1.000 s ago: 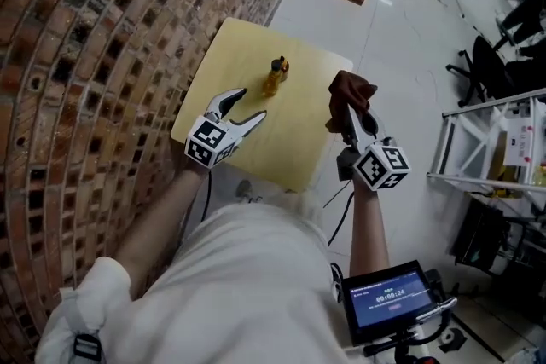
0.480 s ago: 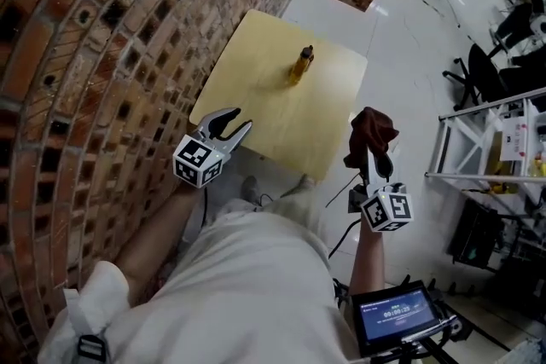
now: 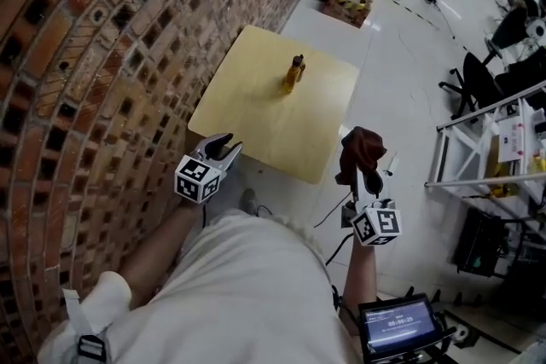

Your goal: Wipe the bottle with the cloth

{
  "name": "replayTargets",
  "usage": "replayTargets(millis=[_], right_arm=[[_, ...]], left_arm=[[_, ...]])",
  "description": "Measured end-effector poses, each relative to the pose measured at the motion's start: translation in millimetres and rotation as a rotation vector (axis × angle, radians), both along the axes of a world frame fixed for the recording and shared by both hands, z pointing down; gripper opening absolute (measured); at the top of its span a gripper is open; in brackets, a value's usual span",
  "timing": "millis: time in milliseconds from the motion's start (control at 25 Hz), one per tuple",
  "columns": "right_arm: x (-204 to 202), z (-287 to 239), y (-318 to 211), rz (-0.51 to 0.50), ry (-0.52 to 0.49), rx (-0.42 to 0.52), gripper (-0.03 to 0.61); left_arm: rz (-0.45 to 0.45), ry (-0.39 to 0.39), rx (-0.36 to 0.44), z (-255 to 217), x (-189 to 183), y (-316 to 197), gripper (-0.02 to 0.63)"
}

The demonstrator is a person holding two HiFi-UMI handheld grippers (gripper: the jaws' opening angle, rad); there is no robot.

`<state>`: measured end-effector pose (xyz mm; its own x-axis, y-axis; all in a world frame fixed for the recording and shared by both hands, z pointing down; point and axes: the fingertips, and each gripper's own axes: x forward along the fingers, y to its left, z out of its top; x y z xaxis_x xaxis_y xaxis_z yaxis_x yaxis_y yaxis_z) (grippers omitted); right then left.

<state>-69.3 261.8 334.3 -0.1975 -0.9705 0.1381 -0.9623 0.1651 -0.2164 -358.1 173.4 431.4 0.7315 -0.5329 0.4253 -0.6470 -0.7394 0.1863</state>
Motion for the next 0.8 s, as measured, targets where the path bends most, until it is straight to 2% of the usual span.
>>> replayTargets(millis=[280,480,680,800], right_arm=[[47.9,0.2,67.1,0.004,-0.019,-0.006,0.071],[65.2,21.3,114.6,-0.038,-0.049,-0.041,0.071],[77.9,67.5,168.0,-0.062,-0.084,-0.119,0.071],[83.2,83.7,187.2,-0.064,-0.103,-0.147,0.071]], left_arm=[[0.067,-0.059,-0.027,-1.3,74.8,69.1,0.146],[0.173,-0.143,-0.006,-2.6,127.6,135.1,0.147],[0.223,-0.205,-0.082,20.1,157.8,213.3,0.150],[0.217,-0.195,-0.131,29.6,166.6,240.7,0.150]])
